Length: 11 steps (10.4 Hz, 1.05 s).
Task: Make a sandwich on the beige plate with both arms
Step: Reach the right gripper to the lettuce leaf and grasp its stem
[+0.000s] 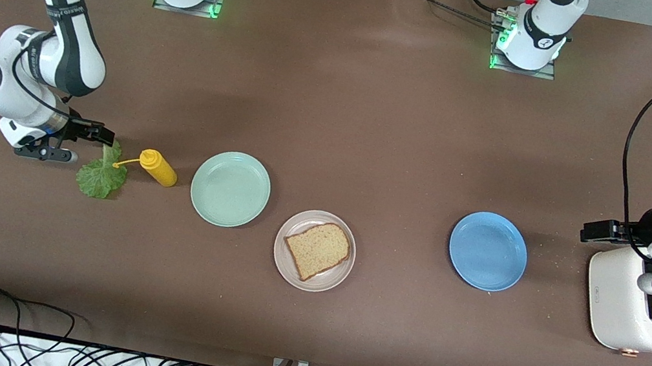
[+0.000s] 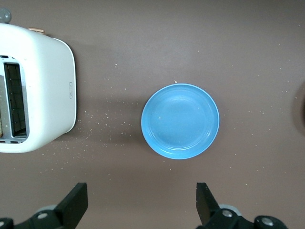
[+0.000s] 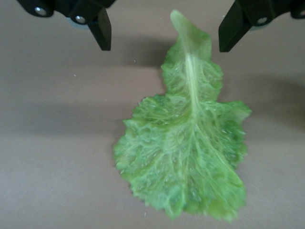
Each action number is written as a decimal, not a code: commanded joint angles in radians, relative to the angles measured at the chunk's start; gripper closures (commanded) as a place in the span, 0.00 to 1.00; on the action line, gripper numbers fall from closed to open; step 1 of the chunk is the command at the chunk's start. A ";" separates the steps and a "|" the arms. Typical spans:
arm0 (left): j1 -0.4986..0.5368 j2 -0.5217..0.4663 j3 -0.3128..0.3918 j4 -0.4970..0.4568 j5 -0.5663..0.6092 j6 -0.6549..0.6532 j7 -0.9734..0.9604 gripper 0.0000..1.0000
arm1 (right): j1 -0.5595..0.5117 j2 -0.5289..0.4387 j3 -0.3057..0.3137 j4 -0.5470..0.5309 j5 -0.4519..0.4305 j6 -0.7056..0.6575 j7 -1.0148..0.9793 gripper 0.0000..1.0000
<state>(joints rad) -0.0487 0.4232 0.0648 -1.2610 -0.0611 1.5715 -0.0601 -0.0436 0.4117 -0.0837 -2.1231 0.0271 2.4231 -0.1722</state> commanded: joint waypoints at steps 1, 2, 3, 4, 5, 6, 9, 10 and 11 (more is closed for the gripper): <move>0.004 -0.024 -0.008 -0.029 0.029 0.010 0.019 0.00 | -0.013 0.036 0.008 0.008 0.025 0.027 -0.024 0.00; 0.003 -0.023 -0.008 -0.029 0.029 0.010 0.019 0.00 | -0.015 0.041 0.010 0.008 0.025 0.028 -0.030 0.00; 0.003 -0.023 -0.008 -0.029 0.029 0.010 0.019 0.00 | -0.015 0.058 0.010 0.012 0.025 0.030 -0.030 0.08; 0.003 -0.023 -0.008 -0.029 0.029 0.010 0.019 0.00 | -0.013 0.065 0.012 0.012 0.025 0.042 -0.030 0.24; 0.001 -0.023 -0.008 -0.029 0.029 0.010 0.017 0.00 | -0.012 0.078 0.012 0.012 0.025 0.051 -0.030 0.39; 0.001 -0.023 -0.008 -0.029 0.029 0.010 0.019 0.00 | -0.009 0.076 0.012 0.014 0.024 0.051 -0.030 0.60; 0.001 -0.021 -0.008 -0.029 0.029 0.010 0.019 0.00 | -0.007 0.068 0.013 0.035 0.025 0.037 -0.040 0.95; 0.001 -0.020 -0.008 -0.029 0.029 0.010 0.019 0.00 | -0.007 0.052 0.013 0.035 0.024 0.030 -0.040 0.96; 0.001 -0.017 -0.008 -0.028 0.027 0.010 0.017 0.00 | -0.007 0.029 0.013 0.038 0.025 0.016 -0.040 1.00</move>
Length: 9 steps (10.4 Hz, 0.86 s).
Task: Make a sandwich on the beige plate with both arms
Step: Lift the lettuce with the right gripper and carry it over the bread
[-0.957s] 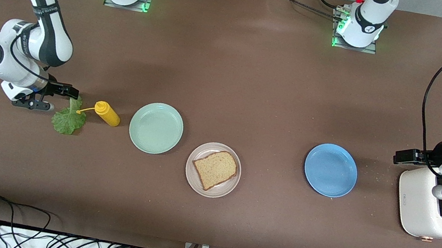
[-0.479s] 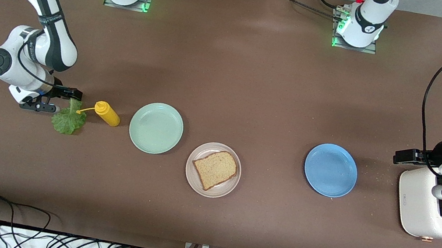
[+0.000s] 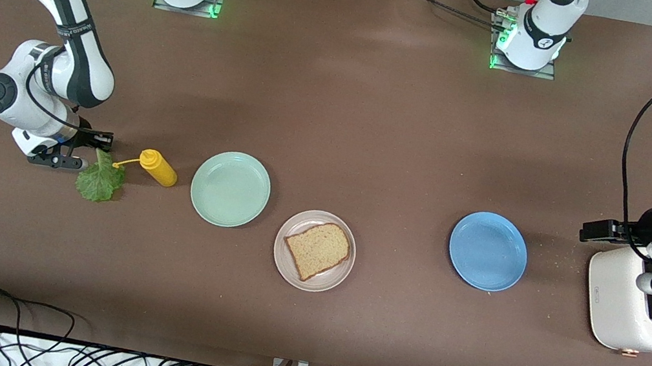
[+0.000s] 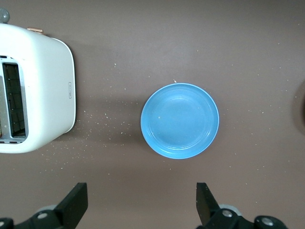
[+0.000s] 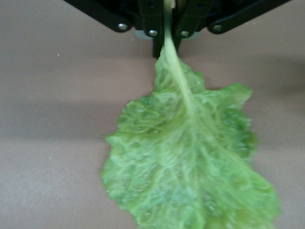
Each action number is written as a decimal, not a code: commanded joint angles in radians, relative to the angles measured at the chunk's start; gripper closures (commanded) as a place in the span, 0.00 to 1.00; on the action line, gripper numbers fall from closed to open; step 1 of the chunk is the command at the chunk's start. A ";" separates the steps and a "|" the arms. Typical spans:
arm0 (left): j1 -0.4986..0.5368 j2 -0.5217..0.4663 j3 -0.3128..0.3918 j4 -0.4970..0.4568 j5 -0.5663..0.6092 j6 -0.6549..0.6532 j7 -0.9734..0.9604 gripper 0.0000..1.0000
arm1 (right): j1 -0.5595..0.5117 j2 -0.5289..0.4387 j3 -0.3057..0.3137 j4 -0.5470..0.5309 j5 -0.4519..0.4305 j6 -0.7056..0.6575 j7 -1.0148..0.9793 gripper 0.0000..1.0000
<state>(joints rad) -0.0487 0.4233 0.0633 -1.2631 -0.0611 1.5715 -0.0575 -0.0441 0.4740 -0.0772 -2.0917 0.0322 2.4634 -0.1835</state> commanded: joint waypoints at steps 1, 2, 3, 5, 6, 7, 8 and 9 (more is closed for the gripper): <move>0.001 -0.017 -0.007 -0.025 0.029 0.010 0.016 0.00 | -0.007 -0.046 0.007 0.022 0.018 -0.049 -0.028 1.00; 0.001 -0.017 -0.007 -0.025 0.029 0.010 0.015 0.00 | -0.007 -0.060 0.007 0.048 0.018 -0.079 -0.030 1.00; 0.001 -0.017 -0.007 -0.024 0.029 0.010 0.016 0.00 | -0.007 -0.084 0.007 0.080 0.018 -0.142 -0.028 1.00; 0.001 -0.015 -0.007 -0.024 0.027 0.010 0.016 0.00 | -0.007 -0.130 0.007 0.175 0.018 -0.301 -0.027 1.00; 0.001 -0.015 -0.007 -0.024 0.027 0.010 0.016 0.00 | -0.005 -0.141 0.008 0.240 0.018 -0.386 -0.021 1.00; 0.001 -0.017 -0.007 -0.024 0.027 0.010 0.016 0.00 | -0.005 -0.147 0.010 0.321 0.018 -0.488 -0.014 1.00; 0.001 -0.017 -0.007 -0.024 0.027 0.010 0.016 0.00 | -0.004 -0.150 0.022 0.414 0.020 -0.614 -0.005 1.00; 0.001 -0.017 -0.007 -0.024 0.027 0.010 0.016 0.00 | -0.002 -0.150 0.042 0.486 0.020 -0.706 0.049 1.00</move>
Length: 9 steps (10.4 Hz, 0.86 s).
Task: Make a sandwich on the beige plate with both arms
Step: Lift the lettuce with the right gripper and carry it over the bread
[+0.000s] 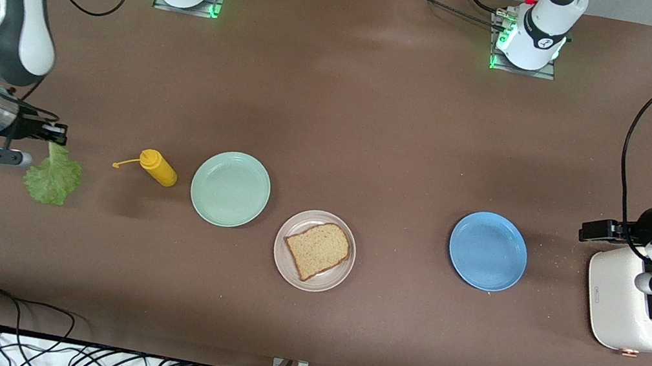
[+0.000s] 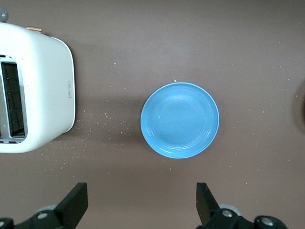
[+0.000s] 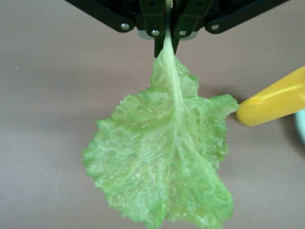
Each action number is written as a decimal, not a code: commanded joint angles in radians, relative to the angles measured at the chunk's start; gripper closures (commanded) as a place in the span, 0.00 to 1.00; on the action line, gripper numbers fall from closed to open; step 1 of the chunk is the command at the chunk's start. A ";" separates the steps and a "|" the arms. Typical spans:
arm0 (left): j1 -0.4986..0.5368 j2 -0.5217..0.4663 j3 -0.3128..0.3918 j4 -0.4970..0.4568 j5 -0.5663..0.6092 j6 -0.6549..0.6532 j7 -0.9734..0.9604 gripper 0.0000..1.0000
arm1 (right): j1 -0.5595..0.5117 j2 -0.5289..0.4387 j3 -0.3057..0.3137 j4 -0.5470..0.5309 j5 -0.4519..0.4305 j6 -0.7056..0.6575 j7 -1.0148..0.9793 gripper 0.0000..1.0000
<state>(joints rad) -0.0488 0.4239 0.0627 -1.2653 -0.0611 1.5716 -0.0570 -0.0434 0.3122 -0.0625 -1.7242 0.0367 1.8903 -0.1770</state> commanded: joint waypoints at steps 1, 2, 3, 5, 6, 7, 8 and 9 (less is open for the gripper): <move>0.001 -0.017 -0.006 -0.019 0.027 0.010 0.016 0.00 | -0.003 0.011 0.070 0.162 0.015 -0.185 0.130 1.00; 0.001 -0.017 -0.006 -0.019 0.027 0.010 0.016 0.00 | -0.003 0.011 0.123 0.184 0.015 -0.207 0.230 1.00; 0.003 -0.017 -0.006 -0.019 0.027 0.010 0.016 0.00 | -0.003 0.013 0.185 0.187 0.017 -0.200 0.339 1.00; 0.006 -0.017 -0.006 -0.019 0.029 0.010 0.016 0.00 | -0.001 0.040 0.324 0.187 0.058 -0.130 0.564 1.00; 0.006 -0.017 -0.006 -0.019 0.030 0.010 0.016 0.00 | 0.020 0.066 0.376 0.184 0.074 -0.055 0.676 1.00; 0.006 -0.016 -0.006 -0.019 0.029 0.010 0.016 0.00 | 0.080 0.092 0.383 0.187 0.071 0.002 0.786 1.00; 0.006 -0.016 -0.004 -0.019 0.030 0.010 0.016 0.00 | 0.153 0.122 0.383 0.187 0.069 0.077 0.901 1.00; 0.015 -0.016 -0.004 -0.019 0.029 0.010 0.017 0.00 | 0.213 0.157 0.383 0.187 0.065 0.178 1.018 1.00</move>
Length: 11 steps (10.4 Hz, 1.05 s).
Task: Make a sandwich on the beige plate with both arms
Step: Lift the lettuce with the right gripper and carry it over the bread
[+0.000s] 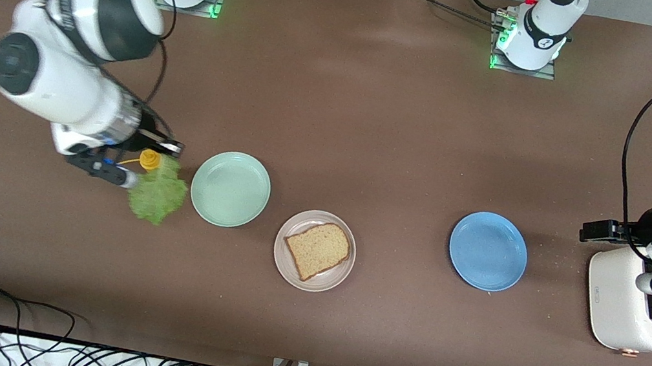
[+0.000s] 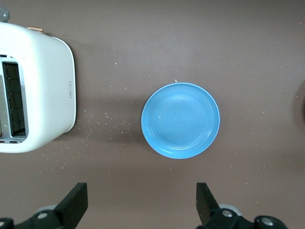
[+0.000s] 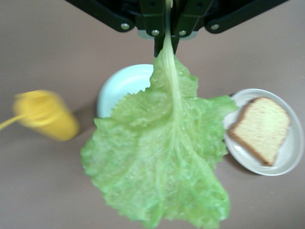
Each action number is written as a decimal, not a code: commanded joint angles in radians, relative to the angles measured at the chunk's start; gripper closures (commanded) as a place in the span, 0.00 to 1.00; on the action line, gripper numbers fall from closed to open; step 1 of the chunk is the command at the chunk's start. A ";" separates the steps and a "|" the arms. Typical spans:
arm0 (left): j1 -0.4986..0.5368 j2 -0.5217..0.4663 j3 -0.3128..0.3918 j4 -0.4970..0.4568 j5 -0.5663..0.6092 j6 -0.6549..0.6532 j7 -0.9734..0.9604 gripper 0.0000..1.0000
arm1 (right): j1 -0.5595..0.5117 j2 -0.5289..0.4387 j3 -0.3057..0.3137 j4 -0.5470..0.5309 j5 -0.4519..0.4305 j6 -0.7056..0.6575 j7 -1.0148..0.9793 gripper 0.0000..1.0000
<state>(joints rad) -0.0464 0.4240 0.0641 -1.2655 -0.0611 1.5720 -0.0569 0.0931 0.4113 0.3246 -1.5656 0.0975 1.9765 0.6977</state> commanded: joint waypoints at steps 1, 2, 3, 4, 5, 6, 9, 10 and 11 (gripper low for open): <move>0.014 -0.016 -0.007 -0.018 0.029 0.010 0.017 0.00 | 0.133 0.099 -0.006 0.029 -0.002 0.198 0.240 1.00; 0.017 -0.016 -0.006 -0.018 0.029 0.011 0.019 0.00 | 0.178 0.139 -0.007 0.030 -0.002 0.297 0.314 1.00; 0.025 -0.016 -0.006 -0.018 0.029 0.011 0.040 0.00 | 0.215 0.179 -0.009 0.033 -0.004 0.397 0.360 1.00; 0.034 -0.014 -0.006 -0.018 0.030 0.011 0.076 0.00 | 0.243 0.226 -0.009 0.036 -0.002 0.501 0.384 1.00; 0.060 -0.010 -0.006 -0.018 0.027 0.011 0.112 0.00 | 0.267 0.275 -0.009 0.036 -0.002 0.613 0.393 1.00; 0.082 -0.008 -0.006 -0.017 0.026 0.011 0.136 0.00 | 0.287 0.324 -0.010 0.036 -0.002 0.698 0.393 1.00; 0.109 -0.002 0.000 -0.018 0.136 0.031 0.143 0.00 | 0.298 0.429 -0.010 0.096 -0.051 0.765 0.385 0.67; 0.120 0.007 0.000 -0.017 0.165 0.040 0.156 0.00 | 0.303 0.432 -0.010 0.104 -0.053 0.765 0.385 0.40; 0.150 0.015 0.000 -0.018 0.168 0.072 0.173 0.00 | 0.301 0.422 -0.010 0.104 -0.059 0.762 0.378 0.14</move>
<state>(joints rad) 0.0745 0.4365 0.0681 -1.2678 0.0729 1.6017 0.0752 0.3818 0.8259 0.3196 -1.5058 0.0585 2.7440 1.0723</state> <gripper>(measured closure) 0.000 0.577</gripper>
